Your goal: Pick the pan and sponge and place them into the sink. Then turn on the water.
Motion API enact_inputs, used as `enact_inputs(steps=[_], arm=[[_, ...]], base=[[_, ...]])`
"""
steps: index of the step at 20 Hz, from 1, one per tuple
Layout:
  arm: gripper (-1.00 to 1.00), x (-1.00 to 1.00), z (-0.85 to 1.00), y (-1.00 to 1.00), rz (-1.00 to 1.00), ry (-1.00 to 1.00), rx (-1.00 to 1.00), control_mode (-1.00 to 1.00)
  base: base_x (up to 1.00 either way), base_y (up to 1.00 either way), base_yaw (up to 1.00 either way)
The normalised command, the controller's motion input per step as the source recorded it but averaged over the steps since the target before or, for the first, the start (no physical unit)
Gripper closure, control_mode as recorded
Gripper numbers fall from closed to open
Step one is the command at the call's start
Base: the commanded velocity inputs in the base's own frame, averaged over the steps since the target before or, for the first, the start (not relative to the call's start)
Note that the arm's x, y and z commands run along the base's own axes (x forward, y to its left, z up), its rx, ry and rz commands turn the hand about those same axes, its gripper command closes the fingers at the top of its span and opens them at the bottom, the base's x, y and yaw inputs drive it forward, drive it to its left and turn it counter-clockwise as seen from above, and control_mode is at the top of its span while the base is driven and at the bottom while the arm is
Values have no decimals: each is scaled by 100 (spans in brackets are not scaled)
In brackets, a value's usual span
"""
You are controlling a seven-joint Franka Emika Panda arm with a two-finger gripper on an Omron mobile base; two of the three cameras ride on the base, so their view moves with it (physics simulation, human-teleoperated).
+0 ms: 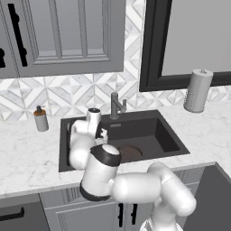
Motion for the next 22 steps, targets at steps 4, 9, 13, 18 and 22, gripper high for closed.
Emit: enact_inputs(steps=[4,9,13,18,22], arm=[[100,12,-43,-17,0,1,0,-100],[100,0,-37,-4,0,0,0,-100],[100,16,-26,0,0,0,0,-100],[-100,26,-49,-1,0,1,0,-100],[-100,9,-17,-7,1,0,0,-100]], base=[[0,0,0],[0,0,0],[0,0,0],[0,0,0],[0,0,0]])
